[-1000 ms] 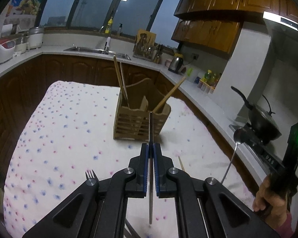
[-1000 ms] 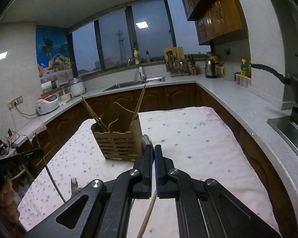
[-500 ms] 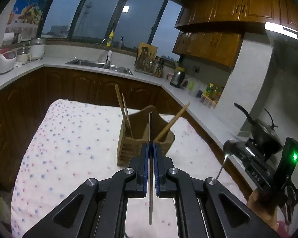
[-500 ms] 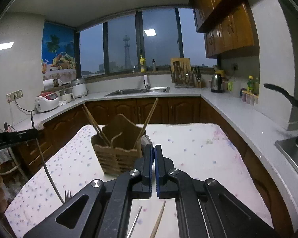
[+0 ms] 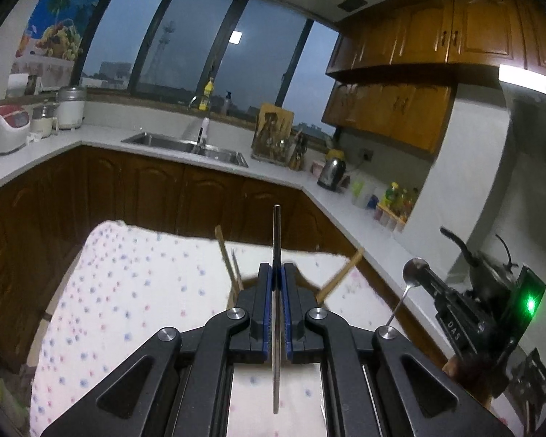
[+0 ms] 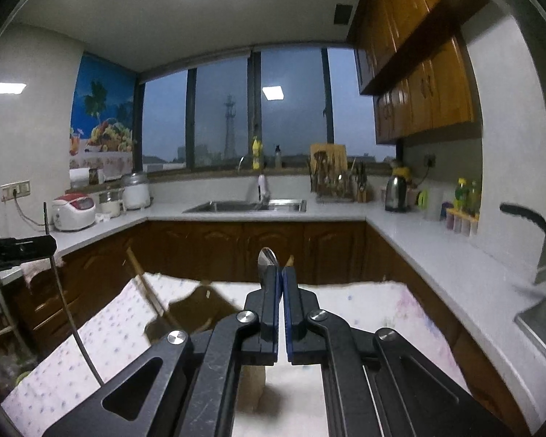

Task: Organize utensils
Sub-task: 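Lift the chopstick and spoon upright and lower them into the wooden holder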

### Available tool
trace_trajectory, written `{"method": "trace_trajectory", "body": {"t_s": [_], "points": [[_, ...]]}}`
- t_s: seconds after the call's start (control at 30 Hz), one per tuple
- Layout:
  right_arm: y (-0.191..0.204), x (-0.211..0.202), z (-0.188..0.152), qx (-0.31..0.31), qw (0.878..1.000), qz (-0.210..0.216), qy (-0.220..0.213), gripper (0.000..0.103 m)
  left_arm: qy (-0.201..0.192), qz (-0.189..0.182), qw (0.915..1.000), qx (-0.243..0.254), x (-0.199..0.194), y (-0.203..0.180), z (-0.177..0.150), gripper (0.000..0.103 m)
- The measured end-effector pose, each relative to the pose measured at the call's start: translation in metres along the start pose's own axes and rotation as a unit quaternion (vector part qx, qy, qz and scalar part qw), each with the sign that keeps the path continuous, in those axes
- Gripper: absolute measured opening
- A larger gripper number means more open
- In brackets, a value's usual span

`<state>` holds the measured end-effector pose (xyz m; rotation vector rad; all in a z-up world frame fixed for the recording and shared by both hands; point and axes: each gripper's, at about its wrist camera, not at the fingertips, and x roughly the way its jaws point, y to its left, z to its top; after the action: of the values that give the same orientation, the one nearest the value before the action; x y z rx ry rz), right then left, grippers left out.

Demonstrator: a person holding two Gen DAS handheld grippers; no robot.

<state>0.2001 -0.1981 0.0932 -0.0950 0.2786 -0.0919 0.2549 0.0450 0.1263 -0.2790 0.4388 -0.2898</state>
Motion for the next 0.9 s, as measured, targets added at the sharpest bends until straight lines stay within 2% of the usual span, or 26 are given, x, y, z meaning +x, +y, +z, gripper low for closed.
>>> {"method": "trace_trajectory", "body": {"t_s": [0.27,0.4,0.6,0.9], "points": [[0.009,0.036,0.026,-0.022,0.998,-0.027,-0.046,0.002,-0.038,0.009,0.9992,0.012,0.036,0.003,0.029,0.003],[0.015,0.053,0.025,-0.043,0.997,-0.037,-0.057,0.002,-0.051,0.016,0.9985,0.011,0.061,0.007,0.03,0.003],[0.023,0.074,0.001,-0.068,0.996,-0.041,-0.051,0.002,-0.072,0.029,0.997,-0.004,0.096,0.018,0.0,0.003],[0.026,0.084,-0.034,-0.063,0.997,-0.034,-0.022,0.002,-0.051,0.032,0.9978,-0.029,0.145,0.027,-0.06,0.003]]}}
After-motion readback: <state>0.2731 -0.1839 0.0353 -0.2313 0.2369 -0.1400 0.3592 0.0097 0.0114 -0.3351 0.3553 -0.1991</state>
